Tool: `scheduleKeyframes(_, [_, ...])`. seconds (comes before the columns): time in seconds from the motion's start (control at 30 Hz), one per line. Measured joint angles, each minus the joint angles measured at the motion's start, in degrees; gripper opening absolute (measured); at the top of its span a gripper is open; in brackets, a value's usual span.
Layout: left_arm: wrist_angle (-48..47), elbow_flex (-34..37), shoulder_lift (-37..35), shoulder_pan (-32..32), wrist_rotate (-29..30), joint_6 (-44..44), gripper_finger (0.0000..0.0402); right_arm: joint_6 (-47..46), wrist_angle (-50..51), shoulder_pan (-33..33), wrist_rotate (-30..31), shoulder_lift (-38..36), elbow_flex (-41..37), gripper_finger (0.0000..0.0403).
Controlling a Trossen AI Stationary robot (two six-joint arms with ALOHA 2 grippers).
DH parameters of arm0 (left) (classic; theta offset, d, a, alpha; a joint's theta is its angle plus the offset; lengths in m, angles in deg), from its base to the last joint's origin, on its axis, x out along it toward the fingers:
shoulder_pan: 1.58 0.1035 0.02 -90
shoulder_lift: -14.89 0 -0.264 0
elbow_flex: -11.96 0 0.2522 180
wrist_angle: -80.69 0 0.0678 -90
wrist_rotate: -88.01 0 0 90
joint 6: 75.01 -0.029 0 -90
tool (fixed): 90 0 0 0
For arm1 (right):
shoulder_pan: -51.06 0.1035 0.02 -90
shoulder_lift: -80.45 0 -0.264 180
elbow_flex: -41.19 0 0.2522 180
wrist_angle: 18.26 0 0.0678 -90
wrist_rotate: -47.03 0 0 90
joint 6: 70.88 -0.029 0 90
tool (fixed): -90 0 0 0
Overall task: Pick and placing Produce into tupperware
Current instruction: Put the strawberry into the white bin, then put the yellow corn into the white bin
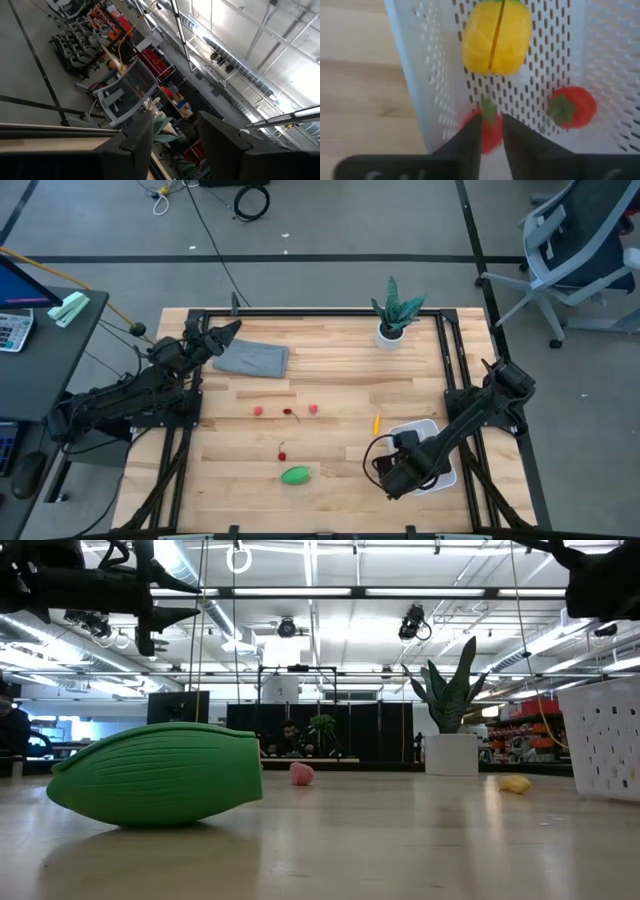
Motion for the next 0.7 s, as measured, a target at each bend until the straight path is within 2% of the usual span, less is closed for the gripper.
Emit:
scheduleKeyframes(0.13, [0.0, 0.0, 0.0, 0.0, 0.0, 0.0, 0.0162, -0.5, 0.0, -0.7, -4.3, -2.9, 0.0, 0.0128])
scheduleKeyframes(0.37, [0.0, 0.0, 0.0, 0.0, 0.0, 0.0, 0.0162, -1.7, 0.2, -2.9, 1.3, -10.9, 0.0, 0.0161])
scheduleKeyframes(0.53, [0.0, 0.0, 0.0, 0.0, 0.0, 0.0, 0.0162, 0.1, 0.1, -6.6, 9.5, -17.2, 0.0, 0.0166])
scheduleKeyframes(0.63, [0.0, 0.0, 0.0, 0.0, 0.0, -0.1, 0.0162, 6.0, -0.1, -10.0, 17.2, -20.5, 0.0, 0.0163])
scheduleKeyframes(0.7, [0.0, 0.0, 0.0, 0.0, 0.0, -0.1, 0.0162, 10.7, -0.1, -13.4, 20.1, -22.2, 0.0, 0.0159])
